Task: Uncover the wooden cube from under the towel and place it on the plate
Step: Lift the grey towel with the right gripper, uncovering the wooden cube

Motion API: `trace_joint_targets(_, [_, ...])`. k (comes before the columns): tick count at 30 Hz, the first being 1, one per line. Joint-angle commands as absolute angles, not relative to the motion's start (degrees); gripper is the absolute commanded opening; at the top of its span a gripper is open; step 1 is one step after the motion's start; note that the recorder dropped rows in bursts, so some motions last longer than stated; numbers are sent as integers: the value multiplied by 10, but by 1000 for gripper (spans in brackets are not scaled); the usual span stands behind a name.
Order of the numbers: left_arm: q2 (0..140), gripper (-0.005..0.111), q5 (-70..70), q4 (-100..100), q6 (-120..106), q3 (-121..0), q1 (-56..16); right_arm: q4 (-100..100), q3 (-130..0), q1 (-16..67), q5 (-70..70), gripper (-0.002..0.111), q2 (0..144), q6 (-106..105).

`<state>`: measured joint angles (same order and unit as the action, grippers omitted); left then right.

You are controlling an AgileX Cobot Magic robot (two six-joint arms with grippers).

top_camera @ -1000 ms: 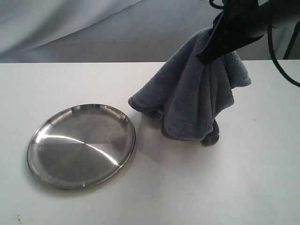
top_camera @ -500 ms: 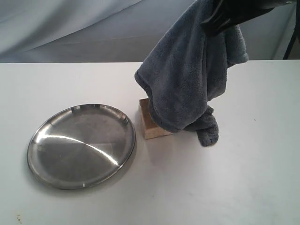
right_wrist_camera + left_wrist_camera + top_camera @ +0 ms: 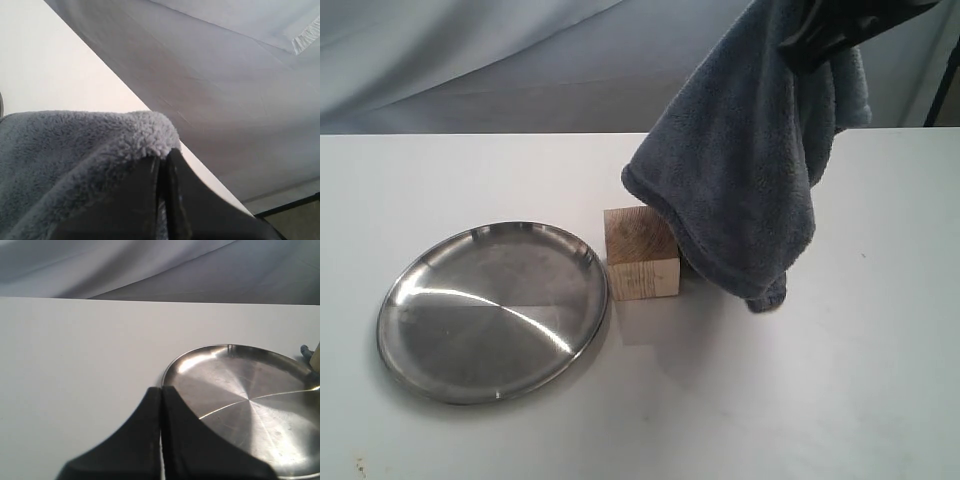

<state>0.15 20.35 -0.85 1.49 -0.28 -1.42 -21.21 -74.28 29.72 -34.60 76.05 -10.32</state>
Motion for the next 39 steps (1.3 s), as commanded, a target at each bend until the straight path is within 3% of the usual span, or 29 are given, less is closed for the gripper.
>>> trace_joint_targets(1, [0,0,198,-9,14,0,-14,-270,-747,292,-323,0,754,-80])
trace_joint_targets(16, [0,0,198,-9,14,0,-14,-745,-747,292,-420,0,754,248])
trace_joint_targets(39, [0,0,198,-9,14,0,-14,-837,-747,292,-458,0,743,301])
